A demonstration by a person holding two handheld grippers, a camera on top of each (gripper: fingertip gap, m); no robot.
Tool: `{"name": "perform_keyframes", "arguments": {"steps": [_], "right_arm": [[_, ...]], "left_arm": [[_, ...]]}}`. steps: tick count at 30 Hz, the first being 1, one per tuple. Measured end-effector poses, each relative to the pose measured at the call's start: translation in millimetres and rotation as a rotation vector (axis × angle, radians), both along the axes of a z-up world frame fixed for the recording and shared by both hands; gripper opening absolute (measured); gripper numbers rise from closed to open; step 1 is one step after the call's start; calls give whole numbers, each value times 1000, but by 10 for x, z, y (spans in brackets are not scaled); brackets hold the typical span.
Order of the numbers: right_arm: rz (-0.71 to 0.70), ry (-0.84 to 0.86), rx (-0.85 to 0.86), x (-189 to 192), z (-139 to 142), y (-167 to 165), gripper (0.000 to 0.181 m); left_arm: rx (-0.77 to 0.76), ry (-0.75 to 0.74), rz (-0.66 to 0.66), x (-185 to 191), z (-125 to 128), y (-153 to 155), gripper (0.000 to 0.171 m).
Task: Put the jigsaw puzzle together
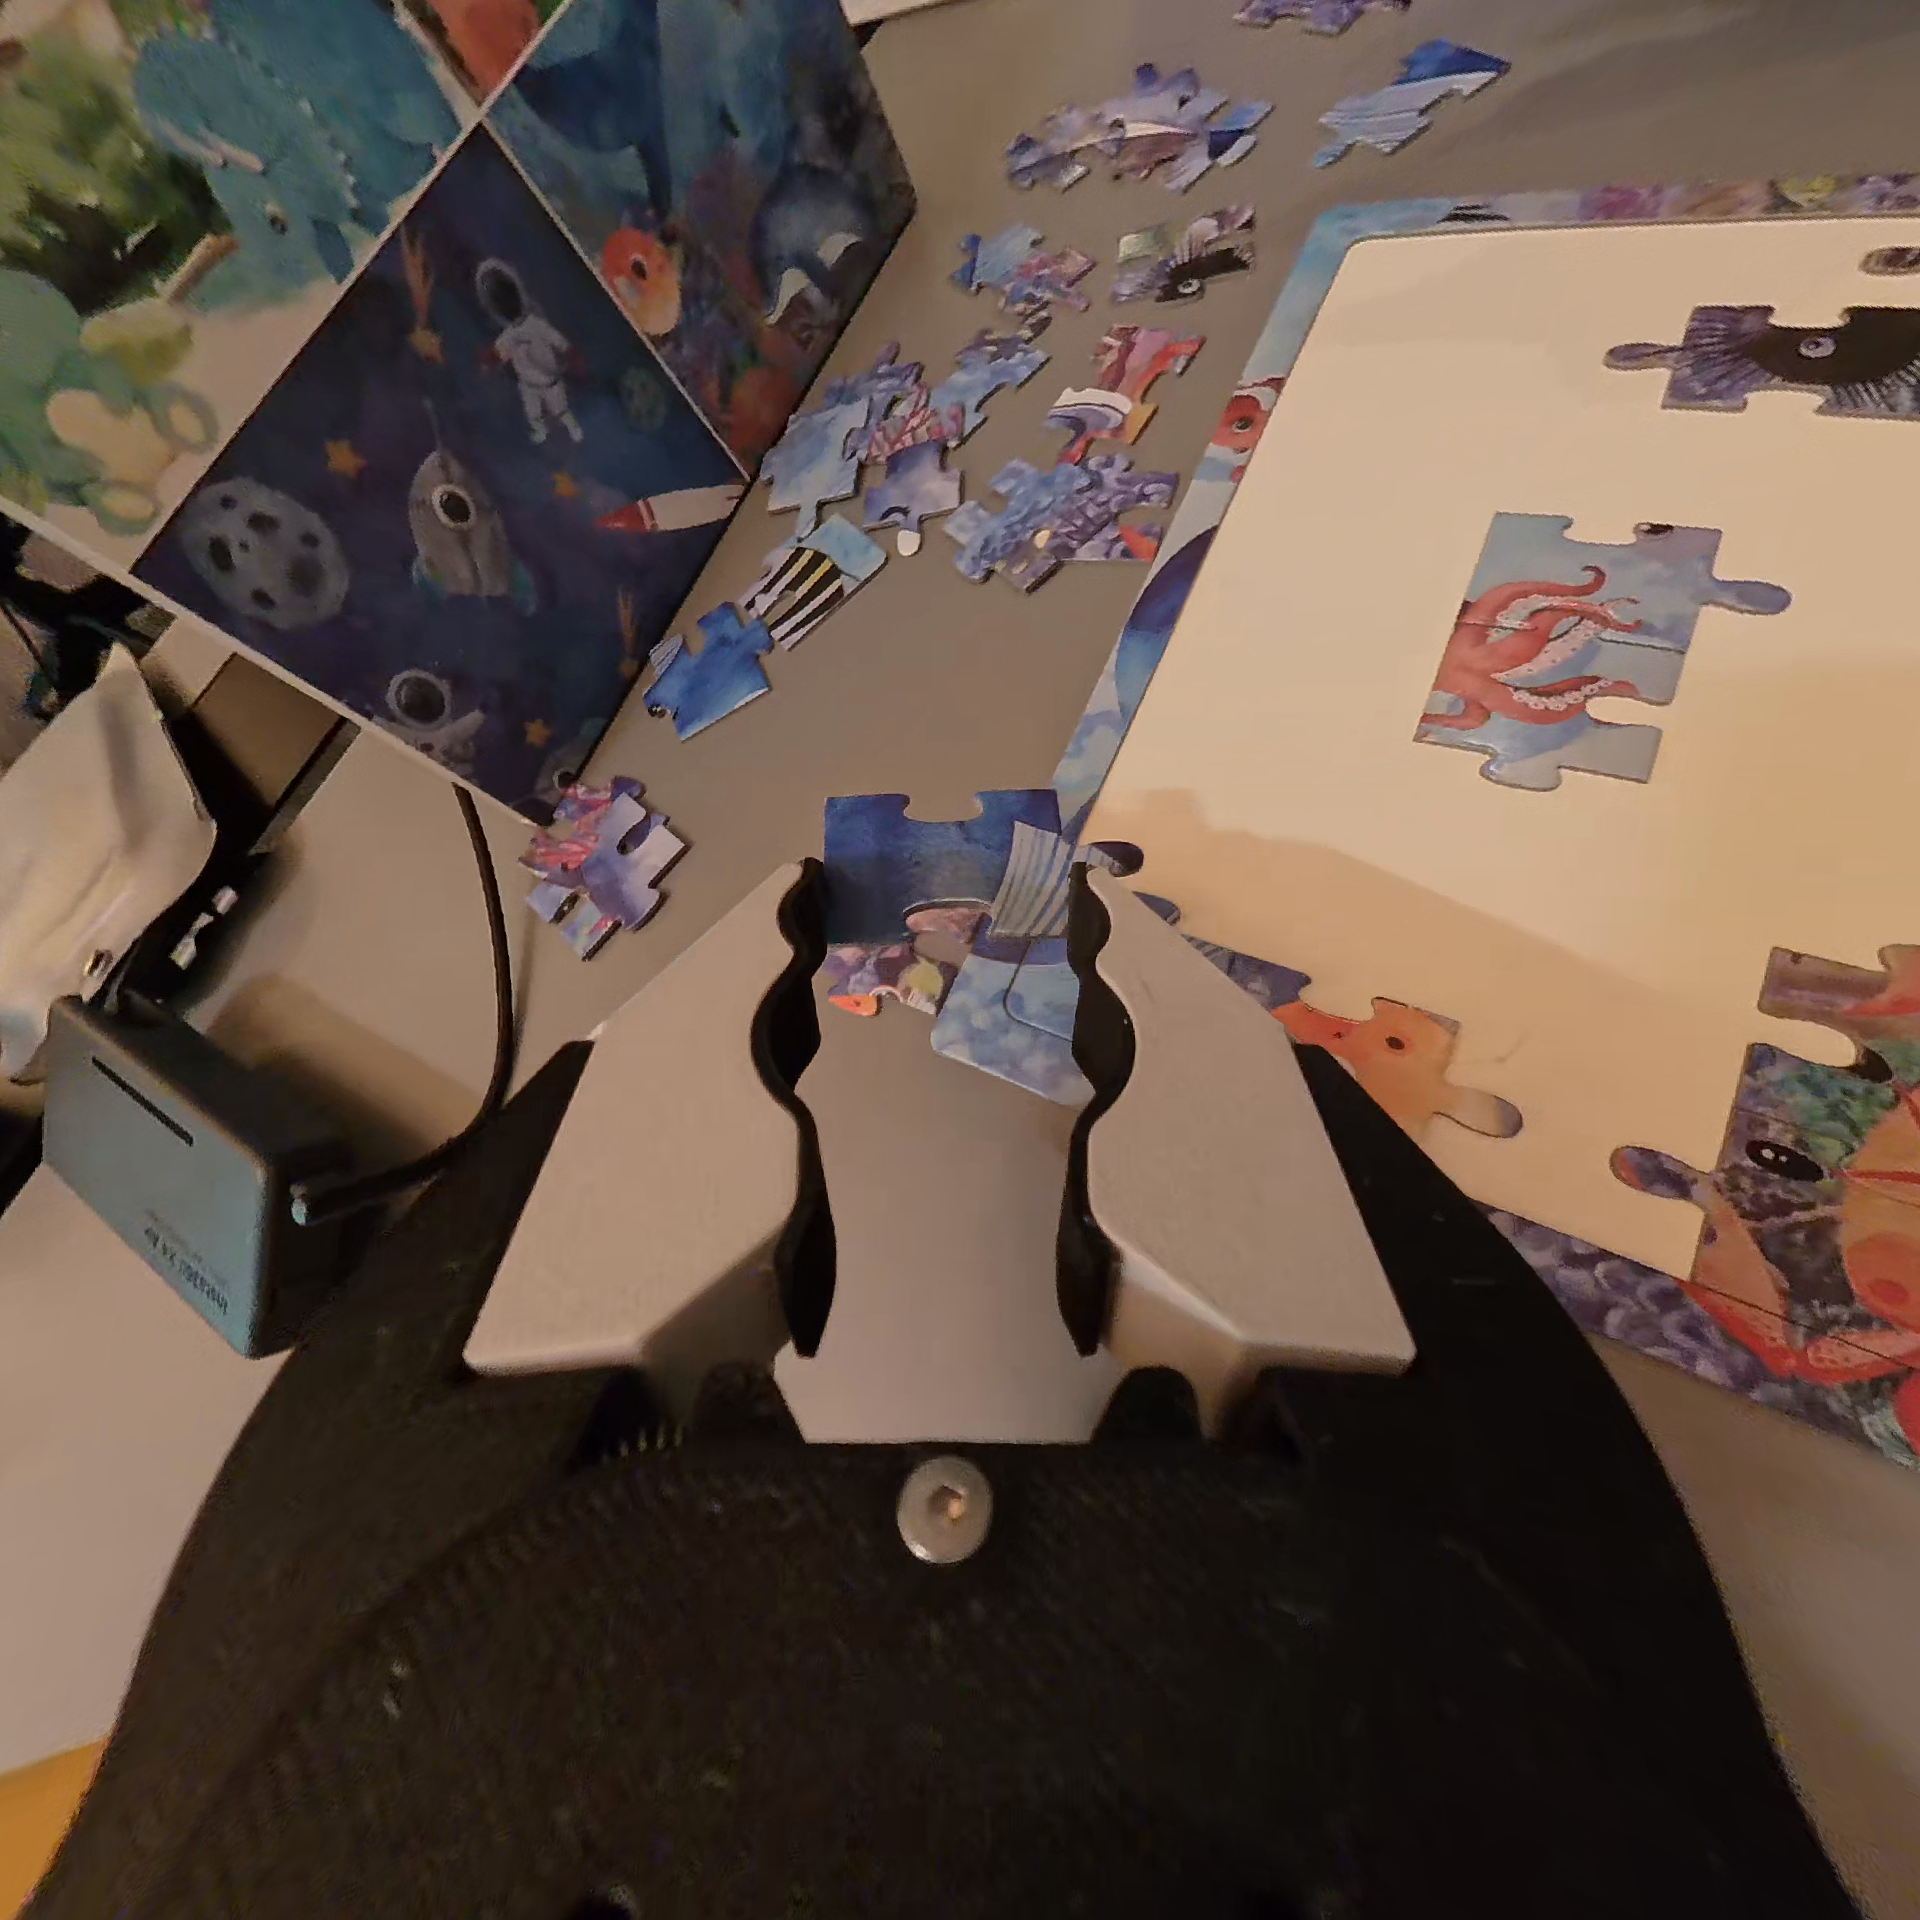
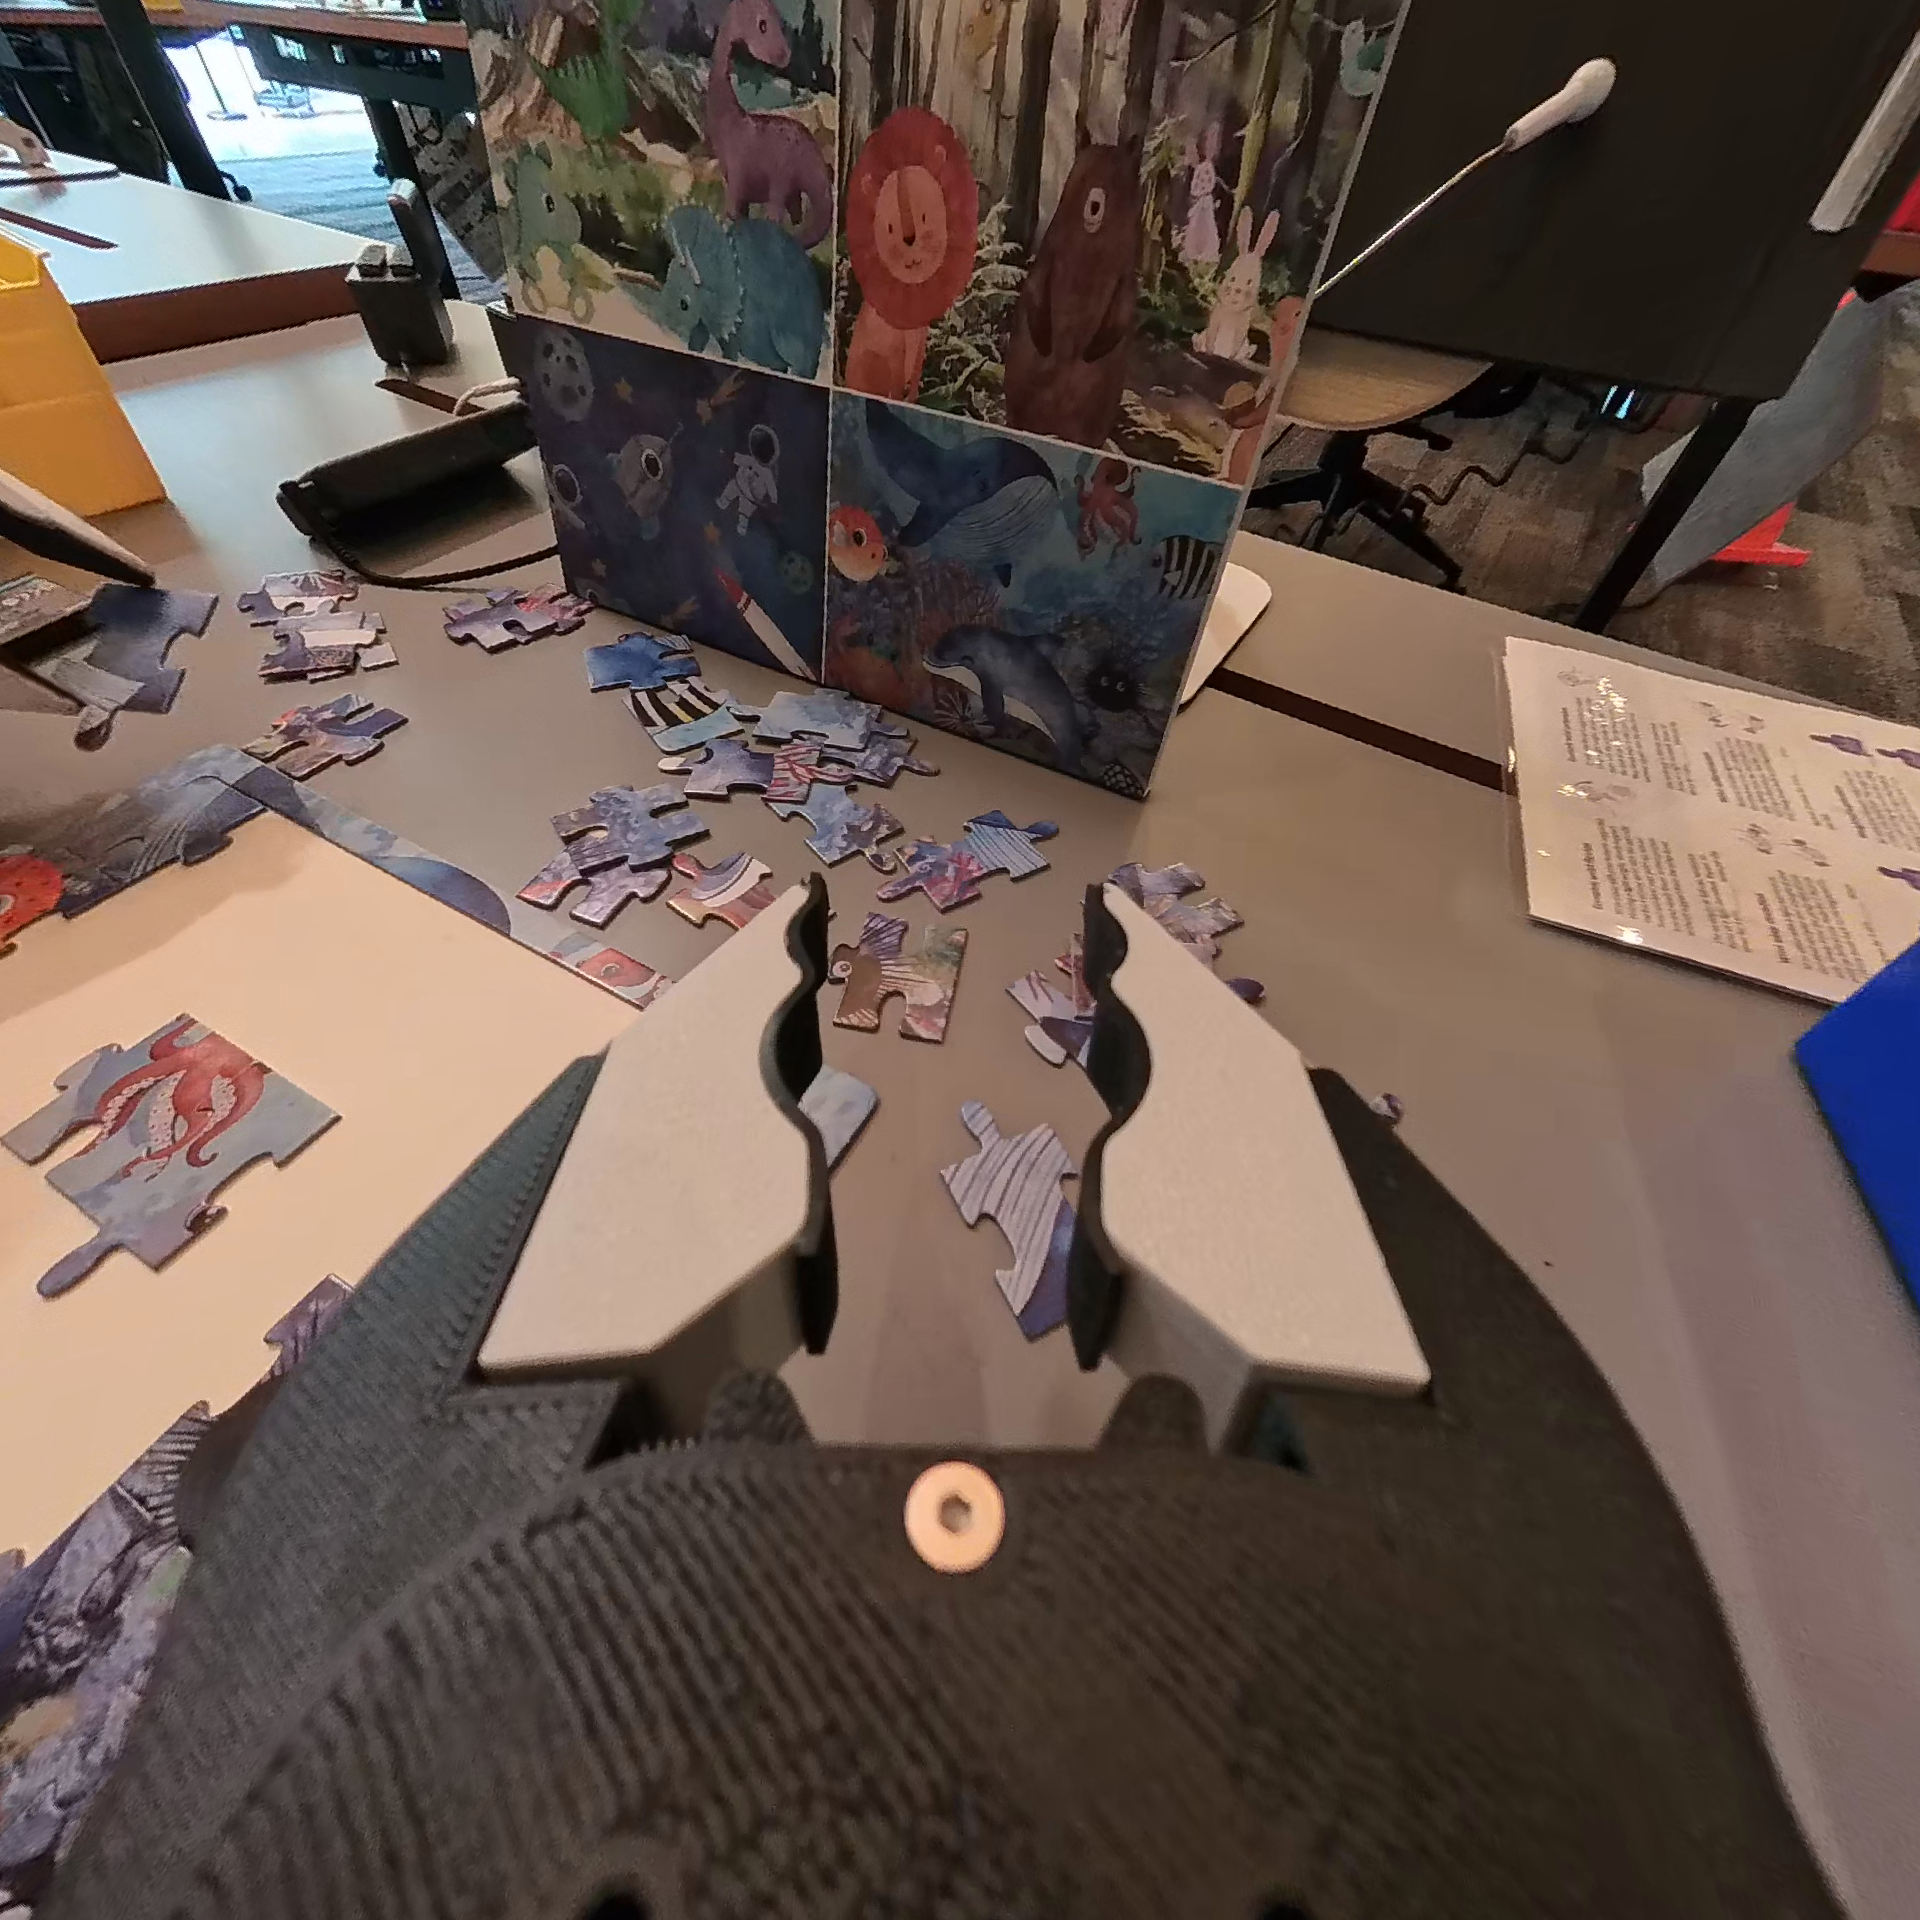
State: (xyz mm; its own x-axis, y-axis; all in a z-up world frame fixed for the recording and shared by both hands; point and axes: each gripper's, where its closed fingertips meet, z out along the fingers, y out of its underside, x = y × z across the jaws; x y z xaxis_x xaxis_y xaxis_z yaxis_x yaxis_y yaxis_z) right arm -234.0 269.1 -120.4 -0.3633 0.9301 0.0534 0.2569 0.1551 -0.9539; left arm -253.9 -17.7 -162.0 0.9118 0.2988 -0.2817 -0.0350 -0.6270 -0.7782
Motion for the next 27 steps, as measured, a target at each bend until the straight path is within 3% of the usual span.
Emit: {"name": "perform_keyframes", "arguments": {"steps": [27], "right_arm": [[14, -4, 5, 5, -13, -57, 49]], "left_arm": [[5, 48, -115, 225, -22, 225, 45]]}}
